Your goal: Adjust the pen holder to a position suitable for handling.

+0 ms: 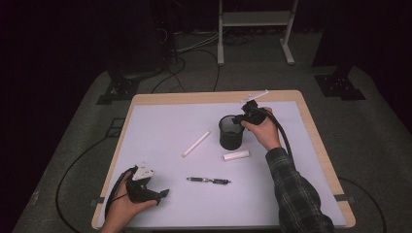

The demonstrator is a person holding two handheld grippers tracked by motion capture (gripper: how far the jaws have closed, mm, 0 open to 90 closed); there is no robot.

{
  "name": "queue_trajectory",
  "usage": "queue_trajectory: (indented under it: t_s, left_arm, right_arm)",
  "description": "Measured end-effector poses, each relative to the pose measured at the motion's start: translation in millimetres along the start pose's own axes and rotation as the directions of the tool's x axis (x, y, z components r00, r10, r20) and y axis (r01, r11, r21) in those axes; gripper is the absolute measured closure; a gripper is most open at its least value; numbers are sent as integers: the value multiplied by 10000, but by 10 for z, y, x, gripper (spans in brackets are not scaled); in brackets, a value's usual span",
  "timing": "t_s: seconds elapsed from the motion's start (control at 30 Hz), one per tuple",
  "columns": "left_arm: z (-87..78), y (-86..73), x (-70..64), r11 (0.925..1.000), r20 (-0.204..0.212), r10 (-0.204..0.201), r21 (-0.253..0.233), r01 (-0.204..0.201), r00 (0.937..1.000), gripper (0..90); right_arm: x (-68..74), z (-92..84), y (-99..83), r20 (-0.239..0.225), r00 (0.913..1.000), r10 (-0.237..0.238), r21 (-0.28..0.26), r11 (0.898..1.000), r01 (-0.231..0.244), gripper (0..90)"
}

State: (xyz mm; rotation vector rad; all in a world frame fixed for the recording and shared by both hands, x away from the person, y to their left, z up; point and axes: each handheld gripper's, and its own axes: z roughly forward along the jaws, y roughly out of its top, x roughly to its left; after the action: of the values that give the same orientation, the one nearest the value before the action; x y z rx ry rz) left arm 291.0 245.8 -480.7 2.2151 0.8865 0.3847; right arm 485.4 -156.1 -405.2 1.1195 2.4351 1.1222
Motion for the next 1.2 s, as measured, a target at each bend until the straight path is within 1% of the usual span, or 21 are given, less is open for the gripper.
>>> queue_trajectory:
  t_s: [0.1,0.17,0.33,0.47,0.5,0.57,0.77,1.0,1.2]
  left_arm:
    - [0,0,0,10000,0,-2,-2,2,10000,4]
    - [0,0,0,10000,0,-3,-2,3,10000,4]
    - [0,0,0,10000,-2,0,-2,0,10000,4]
    - [0,0,-1,10000,-1,-4,-4,4,10000,4]
    - [0,0,-1,10000,-2,-4,-5,4,10000,4]
    - [0,0,-1,10000,-4,0,-5,0,10000,4]
    - [0,0,0,10000,-2,1,-3,-1,10000,4]
    - [0,0,-1,10000,-3,-1,-5,1,10000,4]
    - [0,0,0,10000,-2,-1,-3,1,10000,4]
  right_arm:
    - [-15,-5,-2,-96,10000,7,7,10000,-7,764]
    - [-21,-10,-5,-163,9999,-4,-5,10000,4,786]
    - [-26,-11,-8,-190,9998,7,3,10000,-7,788]
    - [-35,-10,-11,-309,9995,86,-40,10000,-88,792]
    - [-37,-12,-11,-448,9988,210,-111,9997,-216,795]
    - [-33,-14,-6,-524,9983,238,-139,9996,-245,796]
    - [-27,-39,-1,-598,9979,257,-145,9995,-266,797]
    - [-25,-130,20,-608,9979,245,-425,9987,-271,797]
    - [1,-245,46,-642,9977,215,-588,9980,-253,797]
